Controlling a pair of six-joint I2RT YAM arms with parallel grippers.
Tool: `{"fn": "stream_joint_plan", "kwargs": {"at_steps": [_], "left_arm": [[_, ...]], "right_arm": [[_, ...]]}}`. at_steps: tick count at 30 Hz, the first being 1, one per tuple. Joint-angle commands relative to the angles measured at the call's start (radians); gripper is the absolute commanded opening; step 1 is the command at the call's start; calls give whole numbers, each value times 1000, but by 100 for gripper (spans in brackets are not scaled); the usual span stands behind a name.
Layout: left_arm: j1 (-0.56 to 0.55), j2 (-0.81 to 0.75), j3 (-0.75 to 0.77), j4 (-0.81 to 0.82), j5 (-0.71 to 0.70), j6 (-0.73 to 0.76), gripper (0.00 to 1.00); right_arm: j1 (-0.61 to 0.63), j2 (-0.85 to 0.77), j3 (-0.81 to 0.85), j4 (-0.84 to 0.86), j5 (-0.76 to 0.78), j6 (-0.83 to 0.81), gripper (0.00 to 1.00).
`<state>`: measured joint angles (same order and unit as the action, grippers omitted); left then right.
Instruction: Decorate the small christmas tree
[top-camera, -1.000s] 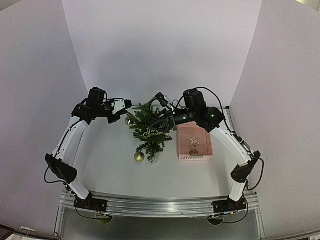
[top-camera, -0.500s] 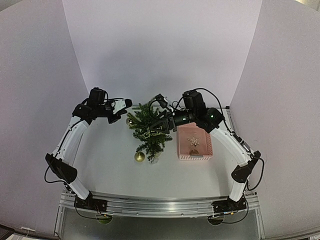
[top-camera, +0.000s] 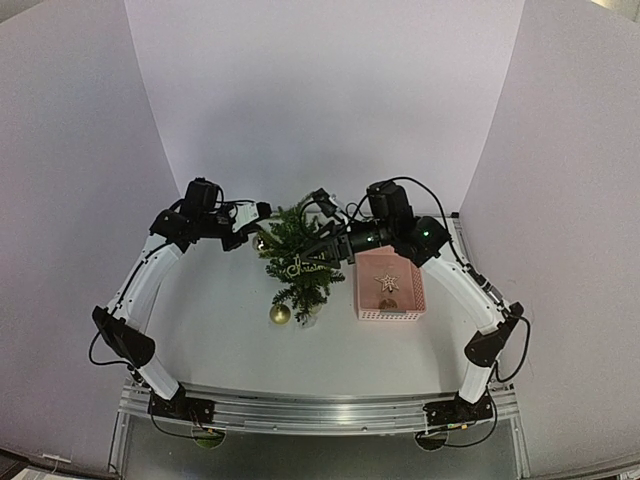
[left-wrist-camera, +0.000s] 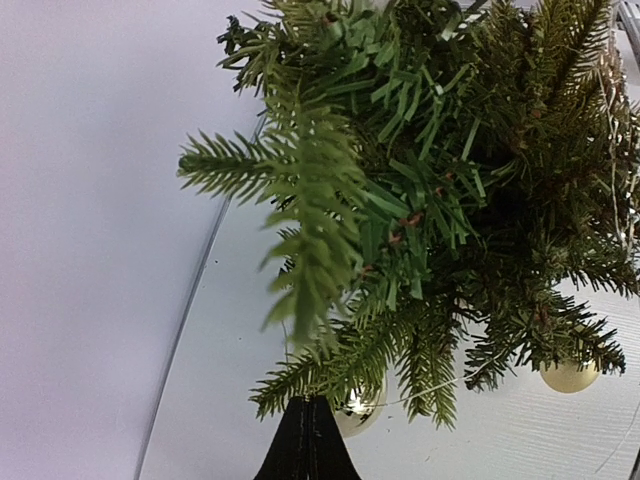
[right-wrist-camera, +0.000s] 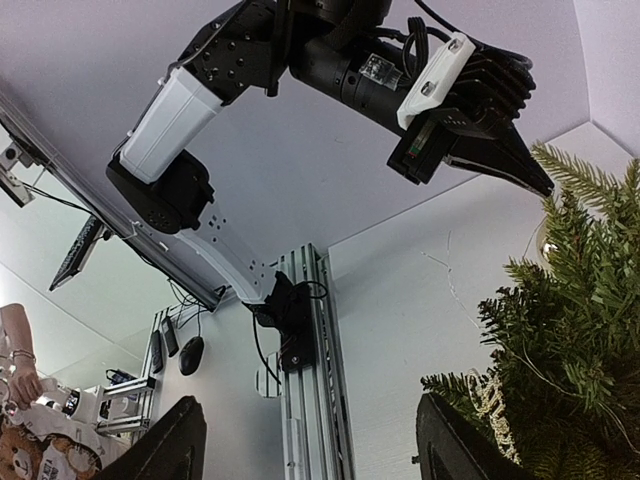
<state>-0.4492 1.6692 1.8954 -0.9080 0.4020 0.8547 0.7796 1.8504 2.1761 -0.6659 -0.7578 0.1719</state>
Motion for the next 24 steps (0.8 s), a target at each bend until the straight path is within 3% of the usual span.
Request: {"fn": "stream_joint_plan", "kwargs": {"at_steps": [1, 14, 24], "left_arm": [[-3, -45, -19, 7, -15, -10, 0], [-3, -60, -29, -10, -122, 37, 0], [-2, -61, -21, -36, -110, 46, 0]], "right_arm": [[0, -51, -4, 24, 8, -20, 70], [0, -43, 12, 22, 7, -25, 71], [0, -42, 10, 22, 6, -25, 71]]}}
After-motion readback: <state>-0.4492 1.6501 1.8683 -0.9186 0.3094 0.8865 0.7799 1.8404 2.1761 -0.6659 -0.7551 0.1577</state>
